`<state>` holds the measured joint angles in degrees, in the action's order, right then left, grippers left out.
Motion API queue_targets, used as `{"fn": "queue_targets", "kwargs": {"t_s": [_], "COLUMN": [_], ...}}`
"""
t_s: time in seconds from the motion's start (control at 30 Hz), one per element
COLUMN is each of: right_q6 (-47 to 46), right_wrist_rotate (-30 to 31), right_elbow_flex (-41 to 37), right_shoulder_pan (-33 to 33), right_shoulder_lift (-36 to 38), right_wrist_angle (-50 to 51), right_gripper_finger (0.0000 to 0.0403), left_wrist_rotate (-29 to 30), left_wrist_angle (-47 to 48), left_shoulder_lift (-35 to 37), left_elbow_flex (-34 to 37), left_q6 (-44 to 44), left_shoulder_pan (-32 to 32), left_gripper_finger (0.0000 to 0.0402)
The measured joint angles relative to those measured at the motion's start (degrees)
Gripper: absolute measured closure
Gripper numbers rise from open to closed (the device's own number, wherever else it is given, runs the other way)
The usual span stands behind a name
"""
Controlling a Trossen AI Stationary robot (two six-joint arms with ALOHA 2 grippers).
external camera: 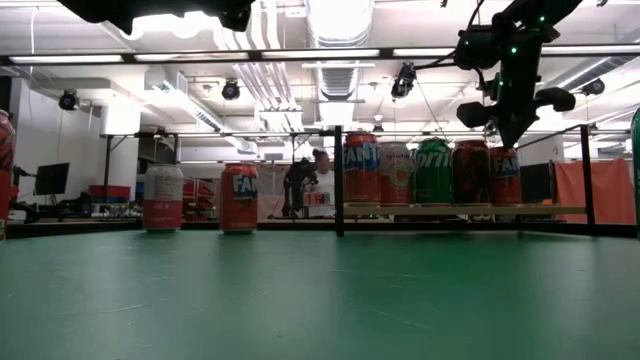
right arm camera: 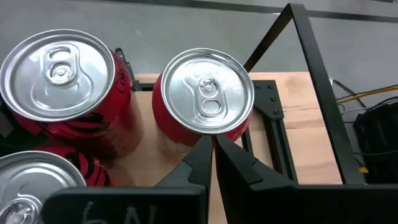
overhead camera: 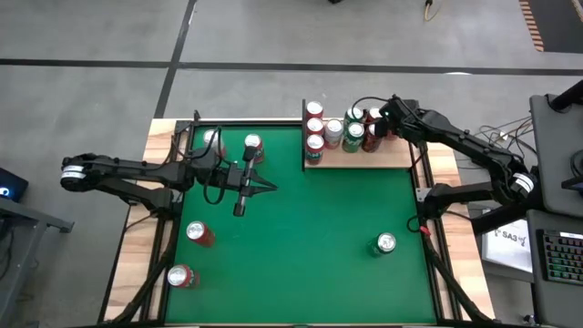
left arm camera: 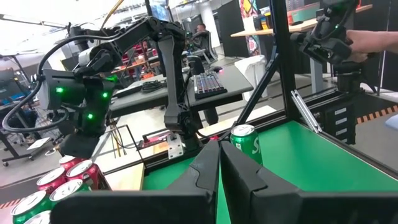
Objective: Place canned beverage on shelf
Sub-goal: Put the red soda can on the shelf, then put the green soda can on the shelf aligned with the other green soda cans
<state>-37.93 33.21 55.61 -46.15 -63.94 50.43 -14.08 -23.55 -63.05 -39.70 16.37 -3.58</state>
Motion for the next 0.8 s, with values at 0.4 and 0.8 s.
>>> {"fn": "queue_targets", "kwargs": {"t_s": [0.4, 0.8], "right_q6": [1.3, 3.5], "right_wrist_rotate": [0.1, -0.2], "right_elbow_flex": [1.7, 2.7], "right_shoulder_pan": [2.6, 27.0], "right_shoulder_lift": [4.1, 13.3], "right_wrist_angle": [-0.4, -6.8], "right_gripper_finger": [0.039, 0.039], "left_wrist_rotate": [0.0, 0.0], "left_wrist_angle": [0.0, -1.5], "left_shoulder_lift": [0.0, -0.2], "left_elbow_flex": [0.0, 0.0], "left_q6": [-1.0, -13.8], "left_shoulder_pan": [0.0, 2.6], "left_gripper_finger": [0.0402, 0.0402]}}
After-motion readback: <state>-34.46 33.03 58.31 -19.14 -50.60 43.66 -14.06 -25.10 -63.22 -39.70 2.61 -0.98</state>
